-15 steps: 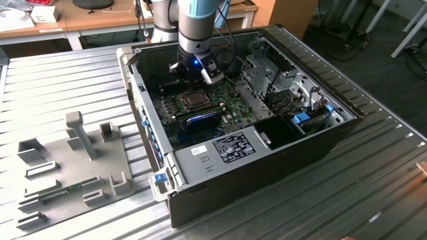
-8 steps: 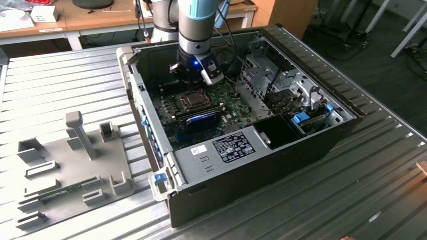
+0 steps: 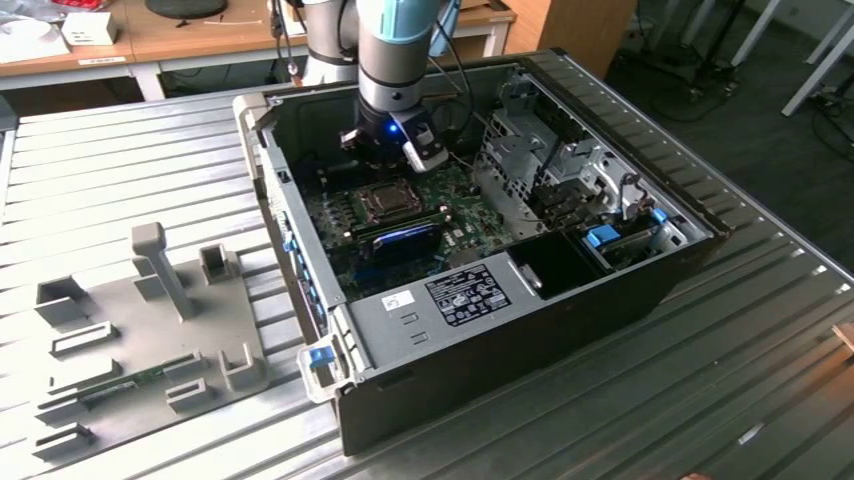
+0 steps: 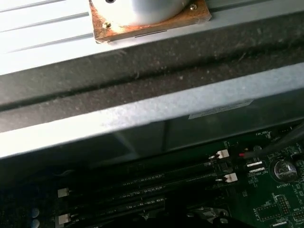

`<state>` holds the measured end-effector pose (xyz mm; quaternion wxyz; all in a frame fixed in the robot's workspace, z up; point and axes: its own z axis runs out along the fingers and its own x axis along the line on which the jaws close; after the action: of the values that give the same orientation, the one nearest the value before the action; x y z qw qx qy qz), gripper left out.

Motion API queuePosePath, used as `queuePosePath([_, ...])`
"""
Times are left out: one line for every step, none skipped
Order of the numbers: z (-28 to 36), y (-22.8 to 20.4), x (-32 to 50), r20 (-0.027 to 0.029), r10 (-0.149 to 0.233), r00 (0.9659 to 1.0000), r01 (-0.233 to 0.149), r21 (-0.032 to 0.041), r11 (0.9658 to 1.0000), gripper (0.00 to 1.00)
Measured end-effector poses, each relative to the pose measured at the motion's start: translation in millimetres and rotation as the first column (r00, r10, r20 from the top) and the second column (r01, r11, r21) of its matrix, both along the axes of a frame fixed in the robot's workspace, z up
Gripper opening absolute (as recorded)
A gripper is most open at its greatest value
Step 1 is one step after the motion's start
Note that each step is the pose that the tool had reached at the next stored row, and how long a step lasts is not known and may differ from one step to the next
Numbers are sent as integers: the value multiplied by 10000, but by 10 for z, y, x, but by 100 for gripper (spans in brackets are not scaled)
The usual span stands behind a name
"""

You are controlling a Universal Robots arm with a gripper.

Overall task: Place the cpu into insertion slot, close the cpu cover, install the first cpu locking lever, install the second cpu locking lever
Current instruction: 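Install the first cpu locking lever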

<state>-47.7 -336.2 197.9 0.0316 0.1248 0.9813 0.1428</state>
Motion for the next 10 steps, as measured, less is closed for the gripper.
queuePosePath([-1,0,0,-1,0,10000,0,-3,10000,10])
queuePosePath([-1,-1,0,-1,0,10000,0,-3,10000,10])
queuePosePath([-3,0,0,0,0,10000,0,-1,10000,10])
queuePosePath([-7,0,1,2,0,10000,0,2,10000,10])
queuePosePath([-11,1,1,3,0,10000,0,3,10000,10])
queuePosePath([-16,1,1,2,0,10000,0,2,10000,10])
queuePosePath([-21,0,0,1,0,10000,0,0,10000,10])
queuePosePath([-27,0,0,1,0,10000,0,0,10000,10])
queuePosePath([-34,0,0,1,0,10000,0,0,10000,10])
queuePosePath([-40,0,1,1,0,10000,0,-1,10000,10])
